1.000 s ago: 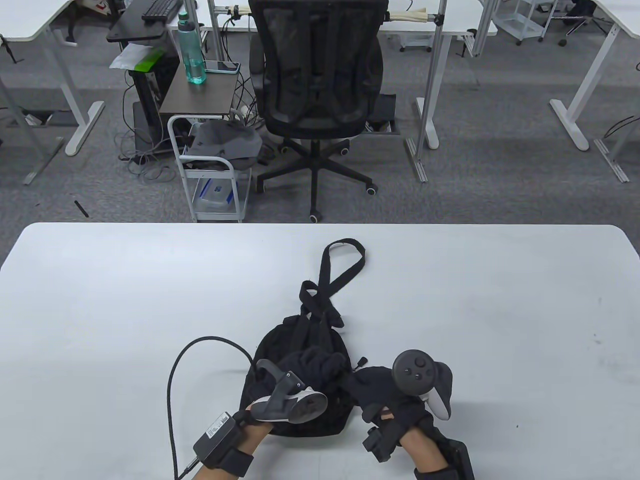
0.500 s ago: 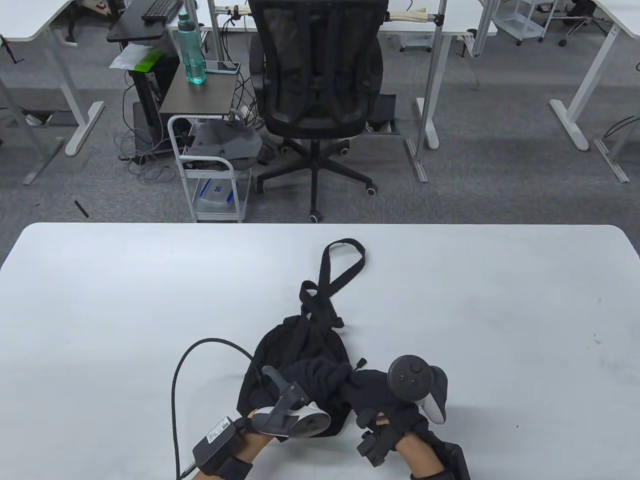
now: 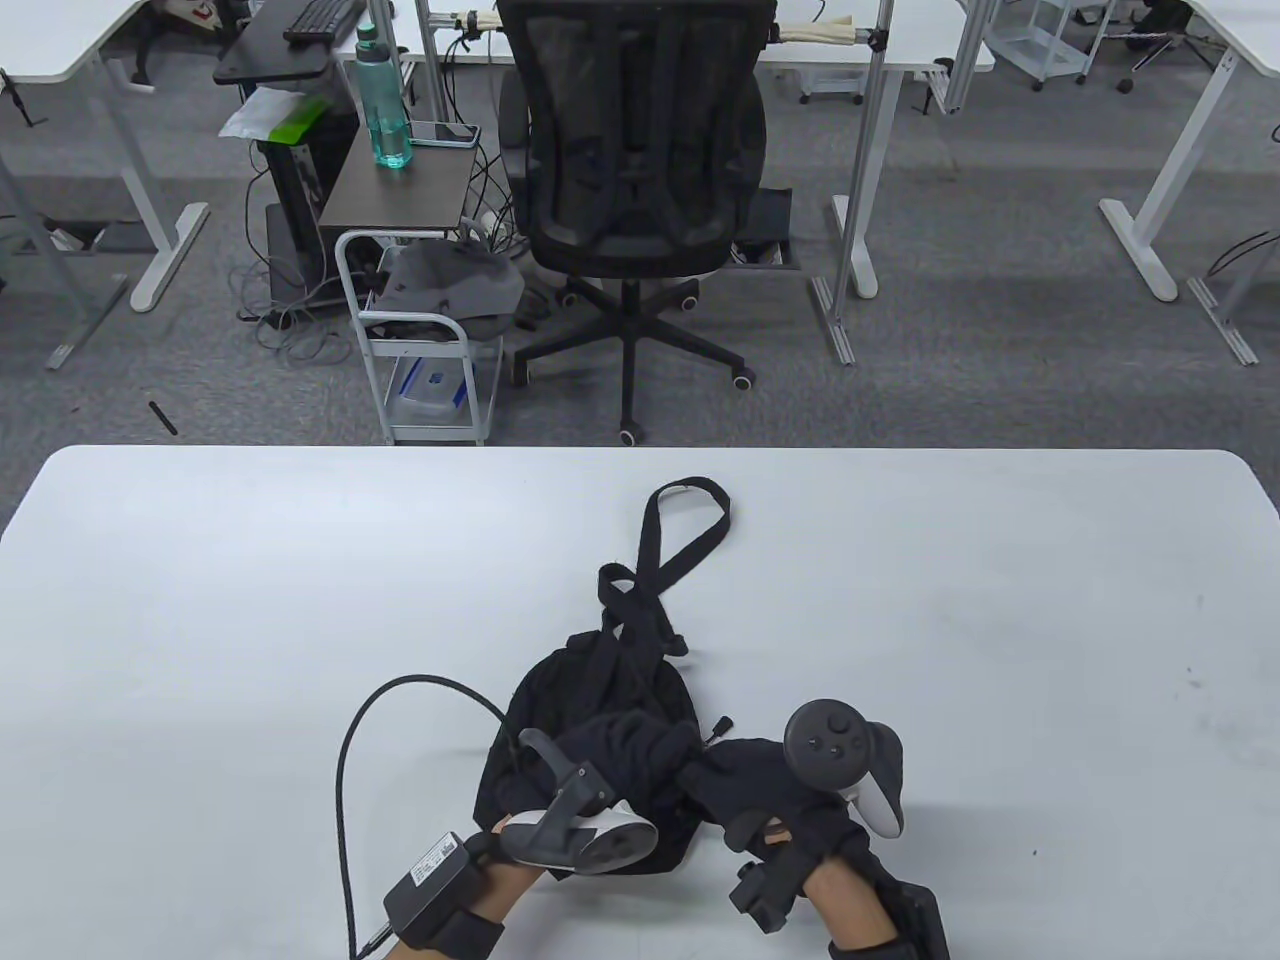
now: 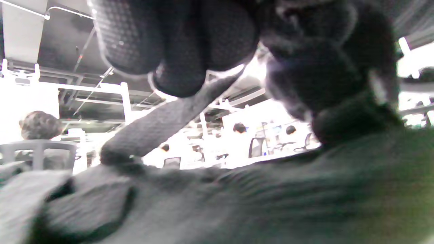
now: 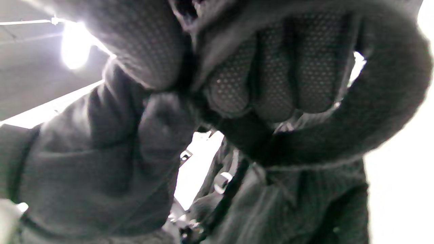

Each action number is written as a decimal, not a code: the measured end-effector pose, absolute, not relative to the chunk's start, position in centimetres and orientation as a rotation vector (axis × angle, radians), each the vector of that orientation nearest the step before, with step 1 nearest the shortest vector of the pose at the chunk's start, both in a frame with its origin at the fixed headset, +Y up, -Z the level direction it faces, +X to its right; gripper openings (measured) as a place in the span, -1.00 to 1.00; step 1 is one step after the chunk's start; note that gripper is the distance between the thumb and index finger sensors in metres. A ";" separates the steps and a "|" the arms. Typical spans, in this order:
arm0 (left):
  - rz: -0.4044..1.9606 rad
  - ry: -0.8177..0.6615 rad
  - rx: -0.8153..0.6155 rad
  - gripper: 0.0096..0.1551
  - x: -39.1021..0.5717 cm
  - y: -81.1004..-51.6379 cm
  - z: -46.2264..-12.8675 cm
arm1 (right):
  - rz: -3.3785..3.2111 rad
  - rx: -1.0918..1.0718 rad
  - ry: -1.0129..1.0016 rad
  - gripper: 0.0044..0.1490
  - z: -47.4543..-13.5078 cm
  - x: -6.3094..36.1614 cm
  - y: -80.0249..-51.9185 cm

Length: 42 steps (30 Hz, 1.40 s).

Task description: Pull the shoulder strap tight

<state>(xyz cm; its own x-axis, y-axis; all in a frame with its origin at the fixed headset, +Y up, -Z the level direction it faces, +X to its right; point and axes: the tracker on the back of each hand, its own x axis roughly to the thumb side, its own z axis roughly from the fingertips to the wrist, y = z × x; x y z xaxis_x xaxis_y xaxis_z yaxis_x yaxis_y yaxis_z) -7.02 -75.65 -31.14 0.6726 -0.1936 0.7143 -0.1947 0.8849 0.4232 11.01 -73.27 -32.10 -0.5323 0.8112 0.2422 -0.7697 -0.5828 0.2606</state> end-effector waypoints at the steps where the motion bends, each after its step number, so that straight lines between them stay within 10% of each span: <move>1: 0.010 -0.841 0.494 -0.25 -6.9 -75.6 -31.1 | 2.146 0.417 0.141 -0.47 -32.0 11.1 -73.2; 42: -0.047 -0.794 0.450 -0.24 -8.6 -76.7 -32.9 | 2.165 0.403 0.183 -0.56 -32.3 11.5 -73.1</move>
